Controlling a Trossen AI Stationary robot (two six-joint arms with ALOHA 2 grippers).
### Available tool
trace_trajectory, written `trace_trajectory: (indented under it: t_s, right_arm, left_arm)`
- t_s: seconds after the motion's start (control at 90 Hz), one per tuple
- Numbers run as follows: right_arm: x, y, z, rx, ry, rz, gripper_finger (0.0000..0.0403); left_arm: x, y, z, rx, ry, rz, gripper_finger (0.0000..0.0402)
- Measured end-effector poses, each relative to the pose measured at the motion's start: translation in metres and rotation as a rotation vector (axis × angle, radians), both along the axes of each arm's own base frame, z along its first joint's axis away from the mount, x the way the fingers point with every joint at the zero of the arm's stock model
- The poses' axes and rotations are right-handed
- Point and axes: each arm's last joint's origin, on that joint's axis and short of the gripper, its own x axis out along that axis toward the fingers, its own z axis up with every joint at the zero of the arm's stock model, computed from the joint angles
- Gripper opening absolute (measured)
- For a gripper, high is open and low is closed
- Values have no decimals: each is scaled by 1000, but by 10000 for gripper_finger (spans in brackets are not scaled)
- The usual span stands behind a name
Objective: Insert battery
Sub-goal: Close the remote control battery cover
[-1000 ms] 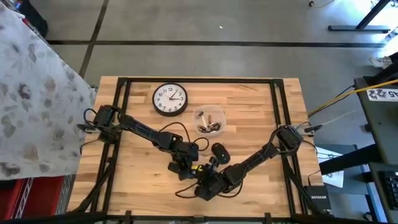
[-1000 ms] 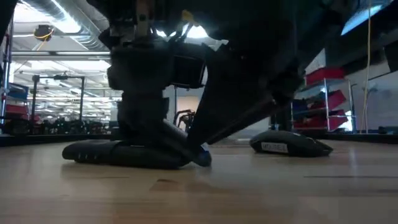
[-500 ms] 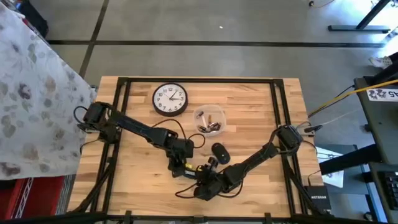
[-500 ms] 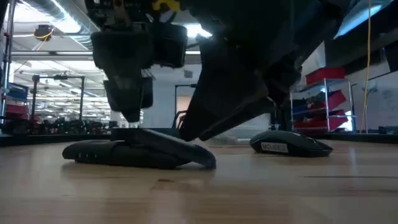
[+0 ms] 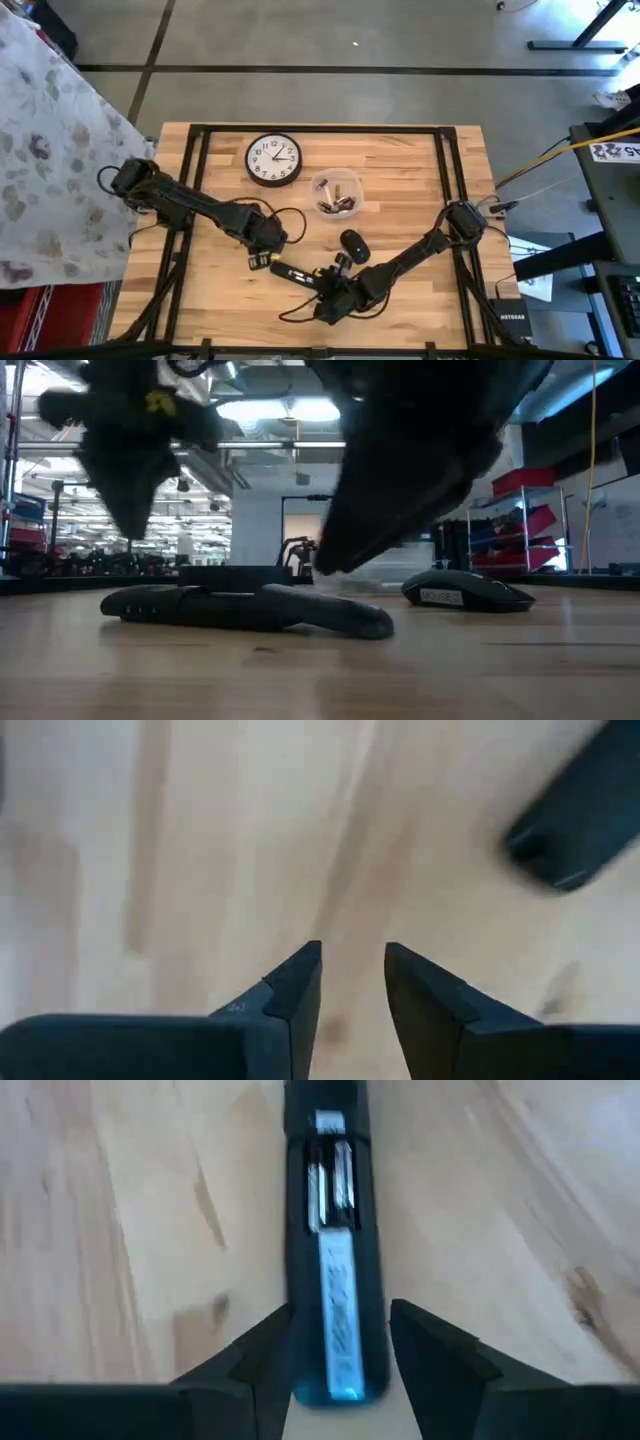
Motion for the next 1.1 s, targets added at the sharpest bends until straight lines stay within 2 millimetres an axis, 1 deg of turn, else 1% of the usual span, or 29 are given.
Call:
trace_trajectory:
  t_s: [0.111, 0.2, 0.3, 0.4, 0.533, 0.644, 0.822, 0.989, 1.1]
  right_arm:
    - [-13, 6, -4, 49, 99, -18, 147]
    - [-20, 10, -10, 69, 133, -55, 147]
    - [-20, 9, -16, 83, 130, -75, 147]
    - [-14, 6, -19, 83, 106, -91, 147]
    - [-6, -2, -19, 102, 82, -111, 147]
    - [-2, -6, -20, 79, 54, -117, 147]
    - [7, -12, -19, 75, 10, -129, 147]
    - [14, -17, -17, 87, -27, -129, 147]
    - [15, -17, -17, 90, -28, -129, 147]
  left_arm:
    - [-15, 1, -19, 22, 65, 25, 95]
    - [-26, 3, -36, 45, 91, 50, 95]
    - [-32, 3, -53, 37, 58, 64, 95]
    - [-38, 2, -64, 22, 11, 69, 95]
    - [-39, -1, -67, 31, -14, 80, 95]
    - [-40, -5, -66, 54, -50, 84, 95]
    - [-37, -10, -66, 41, -96, 80, 95]
    - [-34, -14, -66, 18, -140, 80, 95]
    - [-34, -16, -65, 13, -149, 77, 95]
